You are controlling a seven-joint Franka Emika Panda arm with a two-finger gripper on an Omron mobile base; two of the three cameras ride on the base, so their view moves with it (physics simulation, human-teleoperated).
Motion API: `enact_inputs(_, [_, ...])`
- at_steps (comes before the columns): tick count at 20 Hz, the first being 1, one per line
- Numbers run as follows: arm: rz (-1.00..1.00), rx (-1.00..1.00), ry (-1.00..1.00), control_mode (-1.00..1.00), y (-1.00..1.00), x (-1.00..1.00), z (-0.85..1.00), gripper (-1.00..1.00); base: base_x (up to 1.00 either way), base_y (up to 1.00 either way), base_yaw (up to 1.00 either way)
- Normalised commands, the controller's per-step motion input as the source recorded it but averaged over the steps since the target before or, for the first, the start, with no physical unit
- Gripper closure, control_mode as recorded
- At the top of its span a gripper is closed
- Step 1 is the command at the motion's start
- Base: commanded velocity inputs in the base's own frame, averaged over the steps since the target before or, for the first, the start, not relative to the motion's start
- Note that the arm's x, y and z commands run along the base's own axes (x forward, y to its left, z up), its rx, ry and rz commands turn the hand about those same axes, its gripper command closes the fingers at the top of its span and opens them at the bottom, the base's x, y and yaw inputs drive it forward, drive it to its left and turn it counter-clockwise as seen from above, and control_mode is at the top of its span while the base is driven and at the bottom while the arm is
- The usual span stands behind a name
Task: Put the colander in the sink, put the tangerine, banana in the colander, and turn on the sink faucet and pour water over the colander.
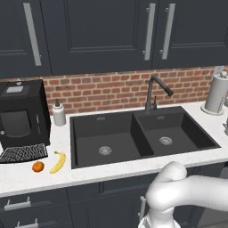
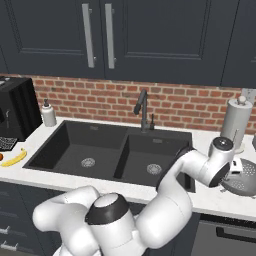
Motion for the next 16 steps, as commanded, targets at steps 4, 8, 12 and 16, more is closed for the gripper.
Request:
enact_inputs(4, [0.00,0.00,0.05,-1.00,-0.01,0.23,-0.01,-1.00,0.00,0.00,0.00])
enact_inputs(8, [0.00,0.00,0.01,-1.00,-0.10,0.23,-0.12,-1.00,0.00,0.00,0.00])
enact_inputs(12, [0.00,0.00,0.00,-1.00,-0.19,0.11,-0.21,-1.00,0.00,0.00,0.00])
enact_inputs(16, [0.00,0.00,0.00,-1.00,-0.19,0.03,-0.22,-1.00,0.00,0.00,0.00])
